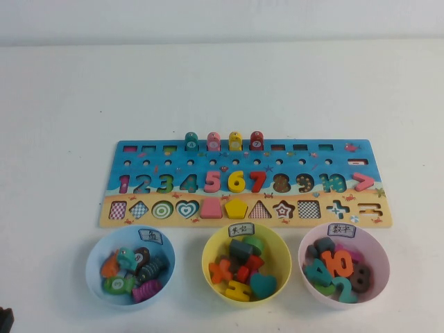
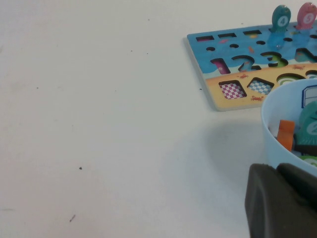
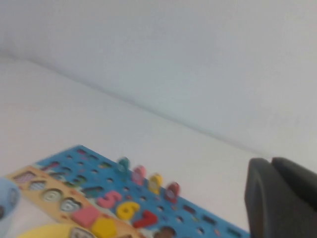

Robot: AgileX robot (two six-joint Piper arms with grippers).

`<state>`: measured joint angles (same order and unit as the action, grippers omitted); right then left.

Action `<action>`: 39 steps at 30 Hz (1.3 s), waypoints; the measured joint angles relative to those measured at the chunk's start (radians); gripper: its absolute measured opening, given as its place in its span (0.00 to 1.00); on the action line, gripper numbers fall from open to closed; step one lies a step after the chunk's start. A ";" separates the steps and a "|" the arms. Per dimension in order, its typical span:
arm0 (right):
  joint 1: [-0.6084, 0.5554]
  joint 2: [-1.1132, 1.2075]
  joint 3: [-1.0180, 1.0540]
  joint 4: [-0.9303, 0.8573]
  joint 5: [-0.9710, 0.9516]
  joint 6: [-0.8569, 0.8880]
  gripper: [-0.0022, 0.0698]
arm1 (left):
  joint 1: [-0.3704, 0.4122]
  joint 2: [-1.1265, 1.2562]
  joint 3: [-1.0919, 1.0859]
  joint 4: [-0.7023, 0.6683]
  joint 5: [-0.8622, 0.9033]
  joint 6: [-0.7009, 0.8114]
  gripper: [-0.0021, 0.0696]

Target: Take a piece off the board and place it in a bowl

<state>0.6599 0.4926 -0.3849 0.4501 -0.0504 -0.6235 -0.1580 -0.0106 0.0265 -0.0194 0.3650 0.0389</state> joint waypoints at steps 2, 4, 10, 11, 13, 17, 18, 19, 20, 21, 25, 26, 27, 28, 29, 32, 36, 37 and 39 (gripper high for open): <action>-0.097 -0.041 0.066 0.037 -0.009 0.000 0.01 | 0.000 0.000 0.000 0.000 0.000 0.000 0.02; -0.197 -0.066 0.131 0.092 -0.003 -0.001 0.01 | 0.000 0.000 0.000 0.000 0.000 0.000 0.02; -0.459 -0.222 0.286 0.180 0.017 -0.001 0.01 | 0.000 0.000 0.000 0.000 0.000 0.000 0.02; -0.489 -0.261 0.306 0.183 0.022 -0.001 0.01 | 0.000 0.000 0.000 0.000 0.000 0.000 0.02; -0.535 -0.330 0.341 0.187 0.031 -0.001 0.01 | 0.000 0.000 0.000 0.000 0.000 0.000 0.02; -0.581 -0.433 0.396 0.191 0.050 -0.001 0.01 | 0.000 0.000 0.000 0.000 0.000 0.000 0.02; -0.583 -0.444 0.400 0.191 0.050 -0.001 0.01 | 0.000 0.000 0.000 0.000 0.000 0.000 0.02; -0.585 -0.455 0.406 0.191 0.050 -0.001 0.01 | 0.000 0.000 0.000 0.000 0.000 0.000 0.02; -0.585 -0.461 0.408 0.193 0.050 -0.001 0.01 | 0.000 0.000 0.000 0.000 0.000 0.000 0.02; -0.587 -0.462 0.410 0.195 0.050 -0.001 0.01 | 0.000 0.000 0.000 0.000 0.000 0.000 0.02; -0.588 -0.465 0.410 0.102 0.050 0.078 0.01 | 0.000 0.000 0.000 0.000 0.000 0.000 0.02; -0.588 -0.465 0.410 -0.002 0.059 0.198 0.01 | 0.000 0.000 0.000 0.000 0.000 0.000 0.02; -0.588 -0.465 0.410 -0.082 0.072 0.302 0.01 | 0.000 0.000 0.000 0.000 0.000 0.000 0.02; -0.588 -0.465 0.410 -0.186 0.092 0.438 0.01 | 0.000 0.000 0.000 0.000 0.000 0.000 0.02; -0.588 -0.466 0.410 -0.287 0.118 0.562 0.01 | 0.000 0.000 0.000 0.000 0.000 0.000 0.02; -0.589 -0.485 0.410 -0.450 0.235 0.752 0.01 | 0.000 0.000 0.000 0.000 0.000 0.000 0.02; -0.594 -0.499 0.411 -0.501 0.383 0.809 0.01 | 0.000 0.000 0.000 0.000 0.000 0.000 0.02; -0.599 -0.501 0.411 -0.505 0.390 0.812 0.01 | 0.000 0.000 0.000 0.000 0.000 0.000 0.02; -0.609 -0.500 0.411 -0.507 0.399 0.814 0.01 | 0.000 0.000 0.000 0.000 0.000 0.000 0.02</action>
<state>0.0511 -0.0078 0.0259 -0.0571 0.3489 0.1901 -0.1580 -0.0106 0.0265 -0.0194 0.3650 0.0389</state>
